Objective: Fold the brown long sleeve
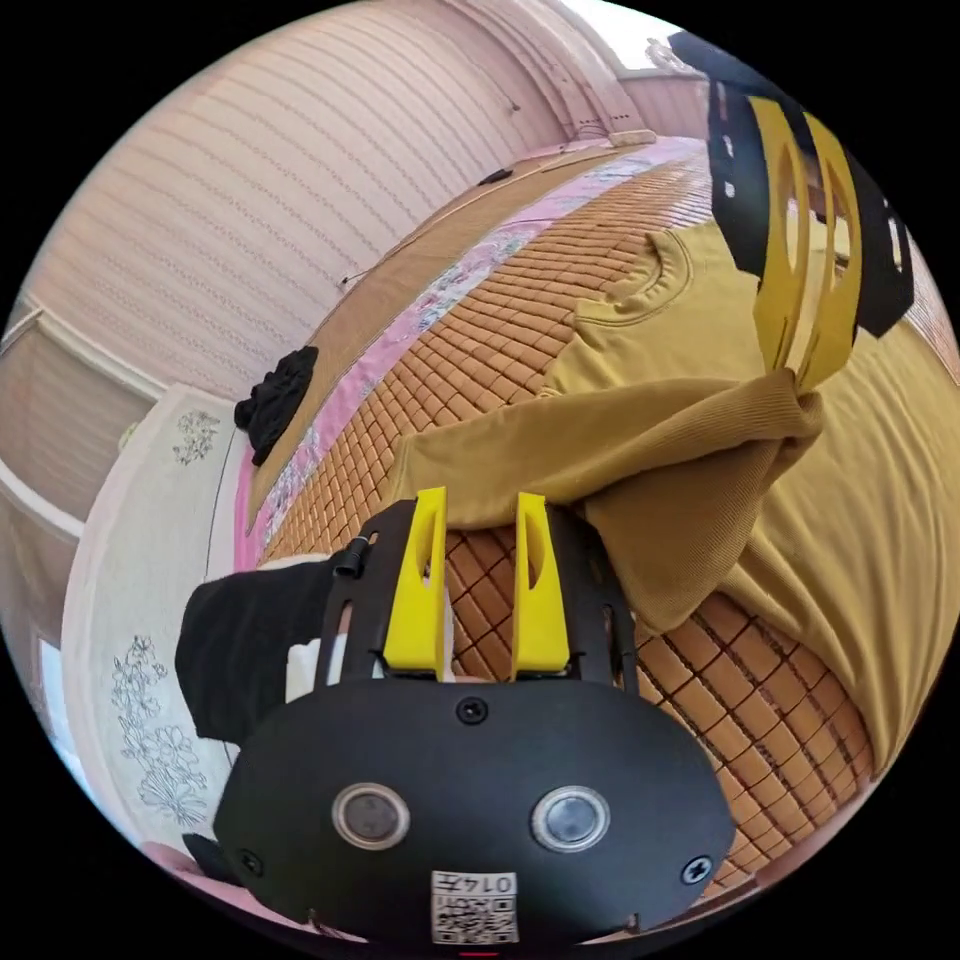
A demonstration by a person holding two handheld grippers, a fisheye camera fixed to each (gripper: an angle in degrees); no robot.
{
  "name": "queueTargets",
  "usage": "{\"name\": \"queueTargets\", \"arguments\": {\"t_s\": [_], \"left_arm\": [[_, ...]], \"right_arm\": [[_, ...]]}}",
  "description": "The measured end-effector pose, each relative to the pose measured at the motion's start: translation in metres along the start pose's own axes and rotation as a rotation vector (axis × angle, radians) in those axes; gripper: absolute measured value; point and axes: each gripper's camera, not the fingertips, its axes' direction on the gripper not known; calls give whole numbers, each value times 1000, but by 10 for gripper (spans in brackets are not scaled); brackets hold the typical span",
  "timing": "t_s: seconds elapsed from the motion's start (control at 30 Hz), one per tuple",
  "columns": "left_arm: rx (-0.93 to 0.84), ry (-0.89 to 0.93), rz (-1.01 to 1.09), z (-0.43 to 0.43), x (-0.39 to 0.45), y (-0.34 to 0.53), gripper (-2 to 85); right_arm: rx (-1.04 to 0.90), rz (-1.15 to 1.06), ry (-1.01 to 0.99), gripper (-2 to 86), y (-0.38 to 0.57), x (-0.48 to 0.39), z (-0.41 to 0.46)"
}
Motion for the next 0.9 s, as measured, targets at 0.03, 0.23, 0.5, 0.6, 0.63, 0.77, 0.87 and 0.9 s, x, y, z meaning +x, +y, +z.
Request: {"name": "queueTargets", "arguments": {"t_s": [0.03,0.23,0.5,0.6,0.63,0.77,0.87,0.9], "left_arm": [[-10,31,54,6,10,-9,101],[-15,31,113,1,34,-21,79],[33,-124,347,-33,40,-9,79],[-77,37,398,-18,43,-29,84],[-106,93,429,-18,44,-34,89],[-69,148,459,-37,36,-34,112],[-87,80,482,-32,39,-35,93],[-89,61,474,-30,39,-37,79]], "right_arm": [[-2,-8,2,80,1,0,-1],[12,5,1,89,8,7,-6],[45,-28,-10,89,5,5,-7],[47,-33,-3,85,2,6,-7],[42,-31,4,82,1,8,-8],[61,-27,-7,71,2,15,-11],[80,-25,-27,60,0,18,-10],[82,-24,-33,57,0,19,-9]]}}
